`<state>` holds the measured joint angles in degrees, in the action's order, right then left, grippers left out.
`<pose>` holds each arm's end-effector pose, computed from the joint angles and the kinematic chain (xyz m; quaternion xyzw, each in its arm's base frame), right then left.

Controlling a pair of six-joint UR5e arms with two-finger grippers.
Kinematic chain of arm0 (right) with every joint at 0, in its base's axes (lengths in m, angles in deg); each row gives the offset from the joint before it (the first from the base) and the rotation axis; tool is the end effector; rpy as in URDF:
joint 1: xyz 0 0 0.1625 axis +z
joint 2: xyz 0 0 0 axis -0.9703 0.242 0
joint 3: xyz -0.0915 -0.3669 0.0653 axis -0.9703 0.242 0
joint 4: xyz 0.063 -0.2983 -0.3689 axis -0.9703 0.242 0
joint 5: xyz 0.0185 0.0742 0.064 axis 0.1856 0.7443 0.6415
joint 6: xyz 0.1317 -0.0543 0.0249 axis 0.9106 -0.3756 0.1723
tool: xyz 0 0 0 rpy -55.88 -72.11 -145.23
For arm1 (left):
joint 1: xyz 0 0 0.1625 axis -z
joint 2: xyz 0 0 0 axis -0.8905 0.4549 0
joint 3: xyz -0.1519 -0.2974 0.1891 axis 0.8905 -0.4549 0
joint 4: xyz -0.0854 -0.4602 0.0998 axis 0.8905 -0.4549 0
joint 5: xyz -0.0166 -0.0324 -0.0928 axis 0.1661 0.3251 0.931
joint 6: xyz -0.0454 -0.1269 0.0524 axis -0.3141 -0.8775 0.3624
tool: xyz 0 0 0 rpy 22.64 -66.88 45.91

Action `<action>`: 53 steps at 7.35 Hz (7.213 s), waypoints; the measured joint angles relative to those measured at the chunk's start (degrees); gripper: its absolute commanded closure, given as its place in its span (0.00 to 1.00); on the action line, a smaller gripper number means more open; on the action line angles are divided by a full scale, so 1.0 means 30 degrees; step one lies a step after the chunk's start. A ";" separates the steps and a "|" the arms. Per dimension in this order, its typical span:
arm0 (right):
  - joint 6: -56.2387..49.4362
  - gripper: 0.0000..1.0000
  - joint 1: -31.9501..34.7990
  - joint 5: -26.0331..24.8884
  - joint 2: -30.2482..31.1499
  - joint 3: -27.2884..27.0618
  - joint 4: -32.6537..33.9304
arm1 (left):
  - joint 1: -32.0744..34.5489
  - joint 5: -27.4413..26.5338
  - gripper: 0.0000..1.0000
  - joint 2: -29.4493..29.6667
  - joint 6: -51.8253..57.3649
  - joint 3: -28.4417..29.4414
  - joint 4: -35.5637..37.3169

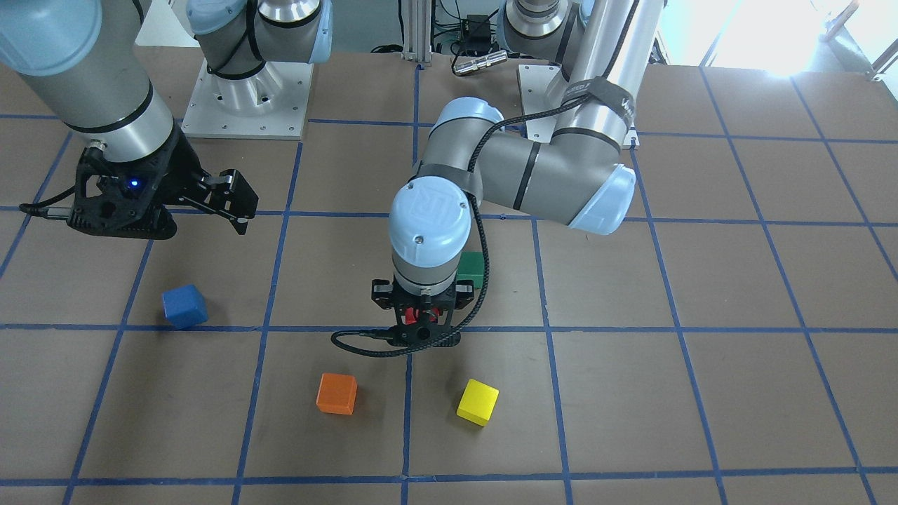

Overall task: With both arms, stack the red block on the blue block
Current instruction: 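Lift the red cube and carry it toward the table centre, then lower the red cube and open the left gripper, then raise the left gripper and withdraw it toward its start pose, then move the right gripper over the red cube and lower it, then close the right gripper on the red cube and lift it, then carry the red cube with the right gripper over the blue cube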

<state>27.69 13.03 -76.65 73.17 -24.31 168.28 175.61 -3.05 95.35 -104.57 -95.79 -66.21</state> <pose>0.1241 -0.6000 0.3578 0.0262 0.9994 0.0242 0.0030 -0.4082 -0.6064 0.1350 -0.0101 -0.9965 -0.0832 0.0022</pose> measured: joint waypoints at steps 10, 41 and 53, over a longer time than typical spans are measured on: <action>0.0000 0.00 -0.0006 0.0052 -0.0030 -0.0064 0.0030 | 0.0046 -0.0224 0.00 -0.1188 -0.0019 0.0883 -0.2568; 0.1868 0.15 0.6867 0.1497 -0.7841 -0.1906 0.8632 | -0.7452 -0.2260 0.00 -1.1750 0.7989 -0.6600 -0.2322; 0.1033 1.00 0.2593 -0.0869 -0.2917 -0.2271 0.3611 | -0.7478 -0.2319 0.00 -1.1585 0.7966 -0.6610 -0.2138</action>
<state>30.79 20.81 -79.26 64.42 -31.13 179.11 153.18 -10.01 60.59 -80.67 -115.62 -72.62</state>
